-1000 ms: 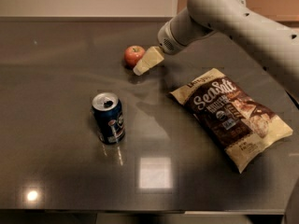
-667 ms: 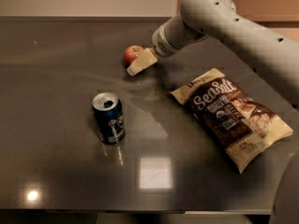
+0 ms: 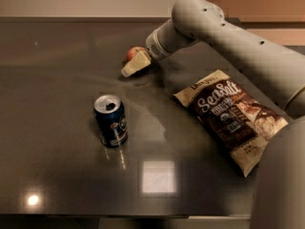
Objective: Pick apple
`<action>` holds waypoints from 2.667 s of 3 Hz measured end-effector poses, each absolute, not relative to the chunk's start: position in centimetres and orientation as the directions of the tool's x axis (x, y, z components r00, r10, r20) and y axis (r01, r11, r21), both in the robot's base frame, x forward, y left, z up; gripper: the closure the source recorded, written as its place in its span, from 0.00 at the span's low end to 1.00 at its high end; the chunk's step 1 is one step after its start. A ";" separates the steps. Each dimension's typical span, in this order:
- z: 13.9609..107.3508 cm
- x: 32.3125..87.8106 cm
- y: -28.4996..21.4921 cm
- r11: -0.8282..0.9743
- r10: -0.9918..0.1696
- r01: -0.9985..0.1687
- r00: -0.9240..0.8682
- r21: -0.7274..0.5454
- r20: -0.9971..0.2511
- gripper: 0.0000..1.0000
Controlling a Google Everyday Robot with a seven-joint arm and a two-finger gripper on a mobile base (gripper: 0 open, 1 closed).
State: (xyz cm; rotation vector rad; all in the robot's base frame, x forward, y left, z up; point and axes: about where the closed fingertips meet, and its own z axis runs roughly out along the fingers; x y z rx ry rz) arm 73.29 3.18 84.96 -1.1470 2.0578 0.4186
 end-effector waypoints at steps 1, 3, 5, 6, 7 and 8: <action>84.6 74.2 3.6 0.554 -0.585 -0.831 -0.345 -0.050 -0.734 0.18; 85.8 74.2 3.4 0.548 -0.563 -0.836 -0.337 -0.036 -0.755 0.65; 91.3 71.8 1.7 0.523 -0.513 -0.852 -0.295 -0.021 -0.806 1.00; 94.7 69.9 1.1 0.476 -0.511 -0.880 -0.266 -0.011 -0.818 1.00; 98.2 67.8 0.6 0.426 -0.526 -0.904 -0.230 -0.020 -0.819 1.00; 100.3 66.2 0.1 0.389 -0.543 -0.921 -0.198 -0.035 -0.816 1.00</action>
Offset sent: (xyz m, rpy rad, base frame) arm 0.0158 0.0007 0.0061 0.0445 0.0082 -0.0126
